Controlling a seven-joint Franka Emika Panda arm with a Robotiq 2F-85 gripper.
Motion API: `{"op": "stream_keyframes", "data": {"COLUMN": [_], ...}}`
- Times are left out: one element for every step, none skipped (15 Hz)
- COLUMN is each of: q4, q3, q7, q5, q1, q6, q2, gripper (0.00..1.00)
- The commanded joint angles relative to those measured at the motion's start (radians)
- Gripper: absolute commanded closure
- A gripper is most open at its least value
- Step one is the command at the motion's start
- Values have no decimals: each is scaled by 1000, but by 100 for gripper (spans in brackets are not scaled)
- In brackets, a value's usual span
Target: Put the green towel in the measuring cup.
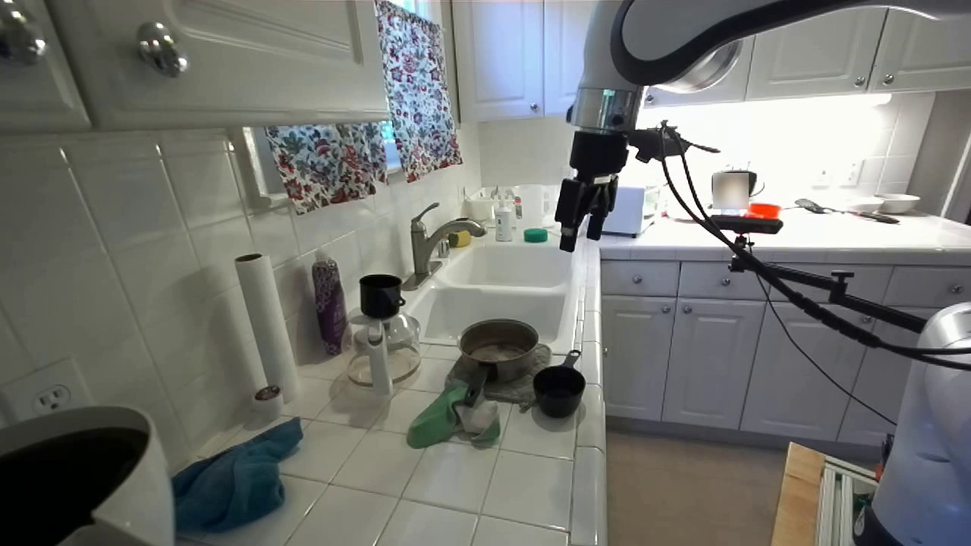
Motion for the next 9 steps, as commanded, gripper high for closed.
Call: {"op": "stream_keyframes", "data": {"q4": [-14, -12, -15, -25, -29, -33, -31, -34, -33], "q3": [43, 53, 66, 79, 90, 99, 108, 113, 110], "q7": [11, 4, 2, -4, -9, -21, -27, -35, -5], "q5": [17, 18, 15, 14, 14, 14, 12, 13, 2], "q1": [31, 42, 52, 64, 75, 86, 96, 103, 91], "q6": [34, 37, 48, 72, 84, 93, 89, 81, 74], "q2": [74, 99, 126, 157, 182, 208, 226, 242, 215], "gripper": [0, 0, 0, 0, 0, 0, 0, 0, 0]}}
